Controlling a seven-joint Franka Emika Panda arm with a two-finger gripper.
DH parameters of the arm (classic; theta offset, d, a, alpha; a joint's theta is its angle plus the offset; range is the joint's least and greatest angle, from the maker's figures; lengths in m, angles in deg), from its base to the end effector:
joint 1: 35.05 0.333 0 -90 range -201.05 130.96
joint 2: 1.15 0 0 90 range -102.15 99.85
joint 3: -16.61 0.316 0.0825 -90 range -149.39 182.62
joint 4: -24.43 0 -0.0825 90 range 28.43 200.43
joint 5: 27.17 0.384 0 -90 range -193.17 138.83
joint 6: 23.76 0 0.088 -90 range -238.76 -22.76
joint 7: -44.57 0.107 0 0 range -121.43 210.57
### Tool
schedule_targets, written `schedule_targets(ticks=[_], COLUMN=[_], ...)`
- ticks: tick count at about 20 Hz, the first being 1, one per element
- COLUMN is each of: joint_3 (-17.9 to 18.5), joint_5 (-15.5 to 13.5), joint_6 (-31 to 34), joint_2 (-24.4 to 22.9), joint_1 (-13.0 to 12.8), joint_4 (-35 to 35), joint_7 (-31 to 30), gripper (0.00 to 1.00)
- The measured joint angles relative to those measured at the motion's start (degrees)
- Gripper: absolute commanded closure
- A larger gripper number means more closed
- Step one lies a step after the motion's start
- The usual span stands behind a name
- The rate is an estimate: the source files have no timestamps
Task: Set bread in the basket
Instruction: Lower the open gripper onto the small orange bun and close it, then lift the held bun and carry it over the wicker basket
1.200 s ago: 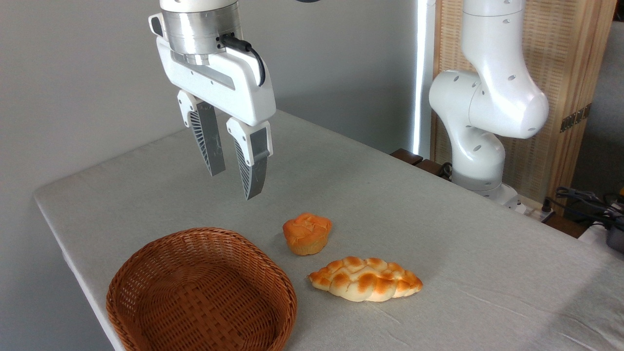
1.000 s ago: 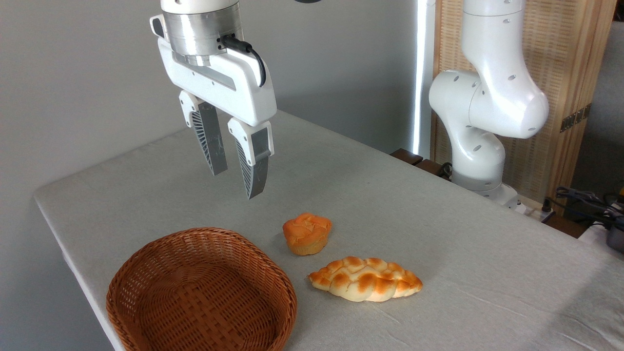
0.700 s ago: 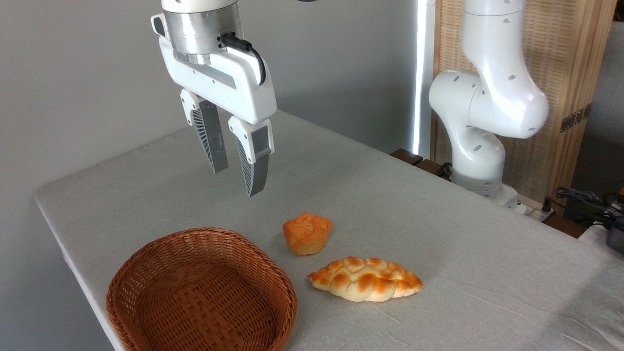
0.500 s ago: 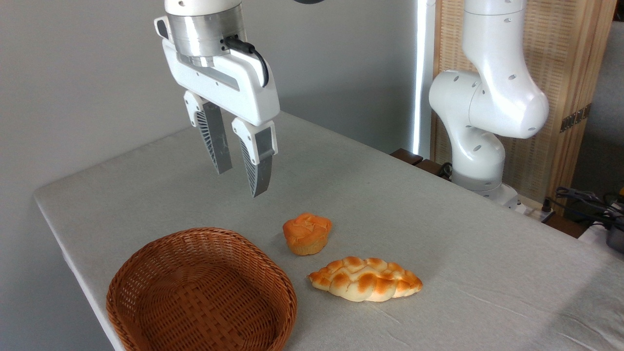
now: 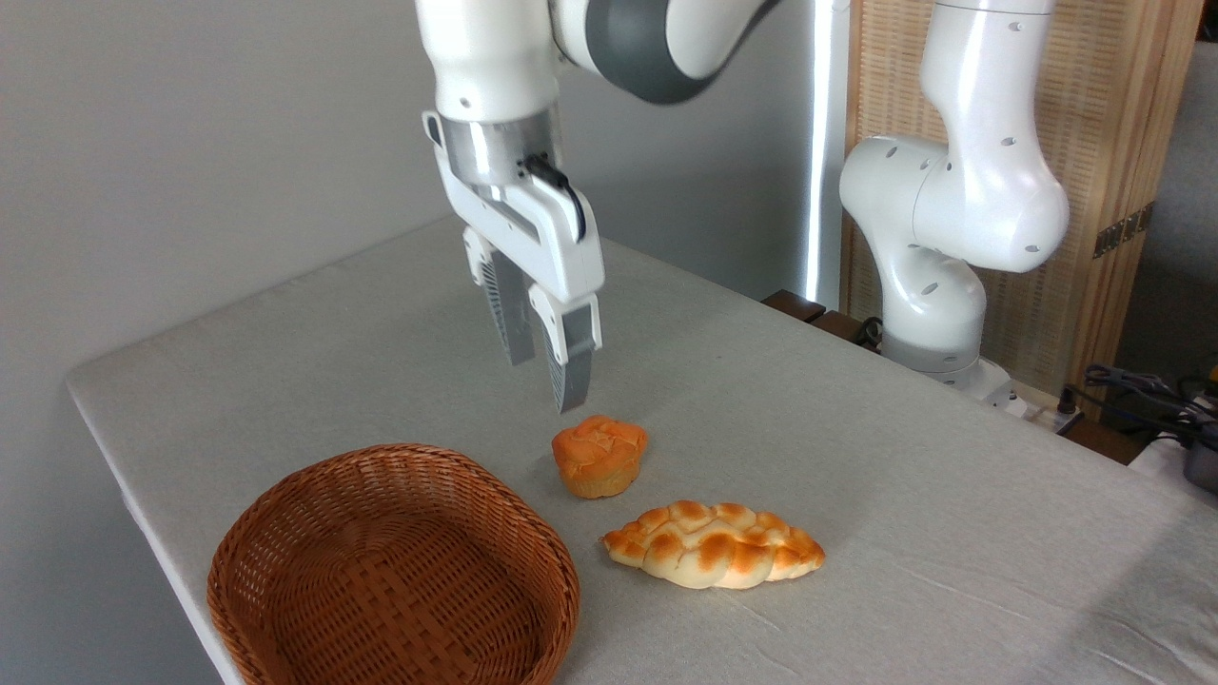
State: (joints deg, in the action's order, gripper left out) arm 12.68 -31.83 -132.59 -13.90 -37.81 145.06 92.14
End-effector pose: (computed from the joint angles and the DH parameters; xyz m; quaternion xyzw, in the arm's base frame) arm 0.4872 -0.0650 0.5144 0.8956 -0.4436 0.0185 0.0262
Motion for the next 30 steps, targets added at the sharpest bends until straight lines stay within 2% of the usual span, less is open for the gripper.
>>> schedule_targets(ticks=[6, 14, 15, 16, 17, 18, 30], joint_3=[0.01, 0.01, 0.01, 0.01, 0.01, 0.01, 0.01], joint_5=[0.00, 0.00, 0.00, 0.00, 0.00, 0.00, 0.00], joint_6=[-2.58, -9.10, -9.65, -10.27, -11.02, -11.61, -11.95], joint_2=[-0.37, -0.08, -0.06, -0.03, 0.03, 0.10, 0.21], joint_1=[0.08, 0.08, 0.07, 0.03, -0.01, -0.05, -0.14], joint_4=[5.53, 11.24, 11.93, 12.62, 13.25, 13.76, 13.93], joint_7=[6.59, 8.68, 8.75, 8.80, 8.81, 8.81, 8.81], gripper=[0.00, 0.01, 0.14, 0.39, 0.61, 0.68, 0.68])
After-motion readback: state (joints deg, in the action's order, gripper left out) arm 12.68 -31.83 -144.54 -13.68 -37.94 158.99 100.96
